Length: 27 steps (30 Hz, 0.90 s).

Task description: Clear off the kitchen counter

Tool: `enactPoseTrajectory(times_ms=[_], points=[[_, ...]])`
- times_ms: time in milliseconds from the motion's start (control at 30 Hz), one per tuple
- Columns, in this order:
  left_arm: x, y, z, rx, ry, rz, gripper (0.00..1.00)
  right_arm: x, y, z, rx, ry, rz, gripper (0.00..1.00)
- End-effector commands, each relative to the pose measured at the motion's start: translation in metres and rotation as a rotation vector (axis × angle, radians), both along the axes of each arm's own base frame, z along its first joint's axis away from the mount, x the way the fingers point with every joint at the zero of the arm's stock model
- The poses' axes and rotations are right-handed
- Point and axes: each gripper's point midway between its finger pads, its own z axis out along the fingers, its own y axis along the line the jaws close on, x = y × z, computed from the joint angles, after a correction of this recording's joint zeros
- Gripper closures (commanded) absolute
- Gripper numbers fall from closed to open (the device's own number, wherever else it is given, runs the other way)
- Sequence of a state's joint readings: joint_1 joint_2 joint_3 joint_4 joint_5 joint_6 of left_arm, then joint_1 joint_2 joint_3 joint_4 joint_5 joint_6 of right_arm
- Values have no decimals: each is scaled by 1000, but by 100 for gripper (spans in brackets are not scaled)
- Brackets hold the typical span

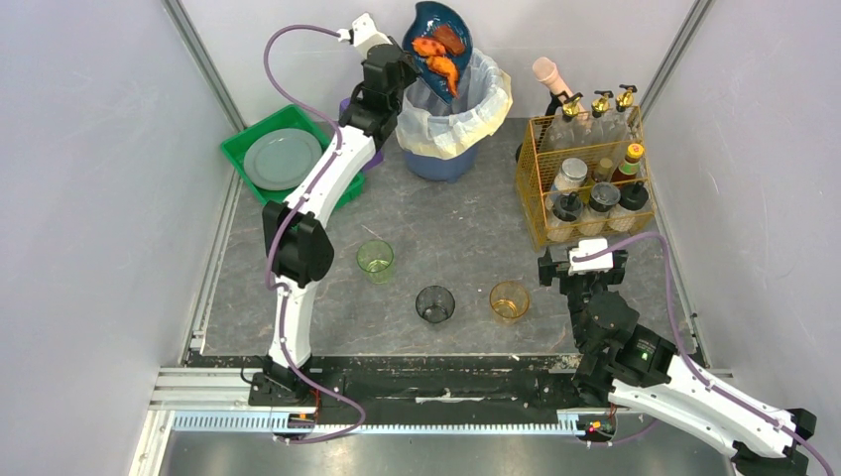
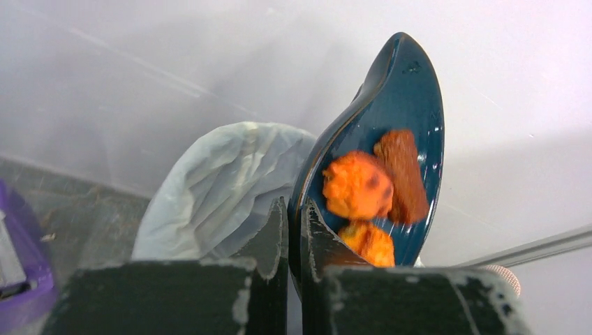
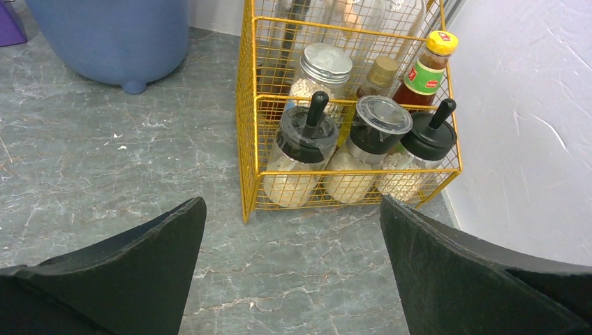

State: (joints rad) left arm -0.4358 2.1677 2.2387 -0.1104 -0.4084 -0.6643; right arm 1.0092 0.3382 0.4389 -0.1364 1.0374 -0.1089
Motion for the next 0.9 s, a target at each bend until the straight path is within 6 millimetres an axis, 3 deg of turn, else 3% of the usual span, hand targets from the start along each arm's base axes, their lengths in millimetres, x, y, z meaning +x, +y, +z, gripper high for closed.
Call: enactPoseTrajectory(times_ms=[0, 100, 400, 500, 667, 867], points=[[-3, 8, 94, 28, -346, 66, 98, 0, -1, 5, 27, -20, -12, 2], [-2, 4, 91, 128, -365, 81, 98, 0, -1, 5, 25, -19, -13, 2], [7, 19, 74, 289, -351, 191, 98, 1, 0, 3, 15, -13, -12, 2], [2, 17, 85, 358, -396, 192, 98, 1, 0, 3, 13, -12, -14, 2], [-21, 12, 121, 400, -500, 176, 98, 1, 0, 2, 9, -10, -18, 2], [-47, 25, 155, 381, -562, 215, 98, 2, 1, 2, 5, -8, -14, 2]])
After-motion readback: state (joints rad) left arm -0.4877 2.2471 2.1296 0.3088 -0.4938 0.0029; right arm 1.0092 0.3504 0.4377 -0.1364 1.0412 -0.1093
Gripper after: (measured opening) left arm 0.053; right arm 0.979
